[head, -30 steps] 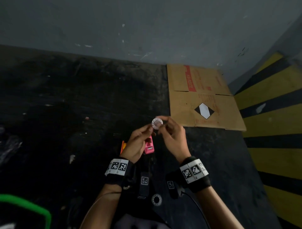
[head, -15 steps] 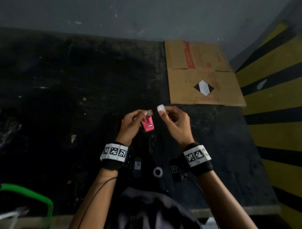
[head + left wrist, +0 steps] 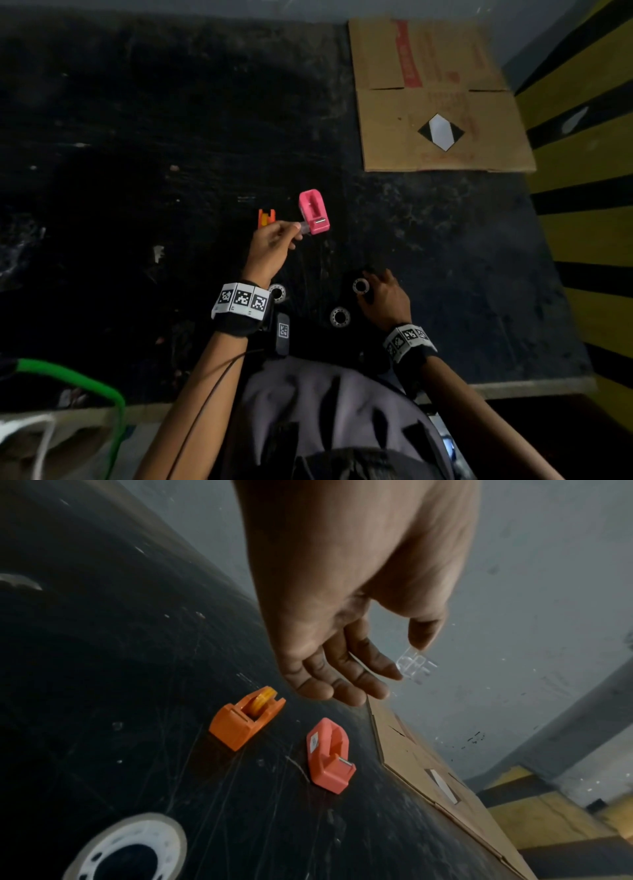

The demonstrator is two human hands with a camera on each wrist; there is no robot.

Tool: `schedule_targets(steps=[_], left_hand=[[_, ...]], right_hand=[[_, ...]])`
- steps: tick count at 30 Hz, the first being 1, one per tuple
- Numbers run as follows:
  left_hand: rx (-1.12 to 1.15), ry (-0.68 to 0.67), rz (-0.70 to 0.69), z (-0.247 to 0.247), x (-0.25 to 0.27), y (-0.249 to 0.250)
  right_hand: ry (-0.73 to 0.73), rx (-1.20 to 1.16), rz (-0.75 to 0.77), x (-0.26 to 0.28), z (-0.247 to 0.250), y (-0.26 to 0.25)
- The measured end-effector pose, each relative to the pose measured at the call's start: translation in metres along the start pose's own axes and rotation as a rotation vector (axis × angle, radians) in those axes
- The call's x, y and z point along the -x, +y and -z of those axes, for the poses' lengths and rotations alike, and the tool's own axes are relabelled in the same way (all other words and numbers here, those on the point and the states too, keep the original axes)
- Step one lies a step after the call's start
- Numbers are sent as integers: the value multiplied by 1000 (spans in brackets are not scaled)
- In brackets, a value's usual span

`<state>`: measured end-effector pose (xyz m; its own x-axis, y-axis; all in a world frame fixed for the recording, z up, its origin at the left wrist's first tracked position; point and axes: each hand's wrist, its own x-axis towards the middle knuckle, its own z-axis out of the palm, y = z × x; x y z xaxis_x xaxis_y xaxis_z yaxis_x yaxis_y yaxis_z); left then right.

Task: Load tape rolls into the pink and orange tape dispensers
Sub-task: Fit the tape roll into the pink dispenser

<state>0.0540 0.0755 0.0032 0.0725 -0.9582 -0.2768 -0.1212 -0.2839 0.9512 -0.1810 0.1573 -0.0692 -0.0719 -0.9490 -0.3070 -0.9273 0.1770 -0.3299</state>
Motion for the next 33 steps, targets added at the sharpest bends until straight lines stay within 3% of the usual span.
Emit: schedule_targets(steps=[3,7,10,12,17,21,33], left_hand=[[-7,0,12,-1,0,1],[-17,-2,26,-2,1,2],[-43,-30,29,-3,7,1],[-64,-78,27,-4,11,0],[-150,-216,38,-7,15,1],[-176,-276,15,-12,18,8],[-185,-283,-14,-11,21,11]], right_hand=[[59,7,98,11,0,-12],[-238,127,141,19,-8,-32],[-302,127,162,14,-13,-35],[-253,7,176,12,-6,-35],[56,-507,297,7,37,-36],[133,-758,281,5,71,-50],[101,-827,321,1,77,-66]])
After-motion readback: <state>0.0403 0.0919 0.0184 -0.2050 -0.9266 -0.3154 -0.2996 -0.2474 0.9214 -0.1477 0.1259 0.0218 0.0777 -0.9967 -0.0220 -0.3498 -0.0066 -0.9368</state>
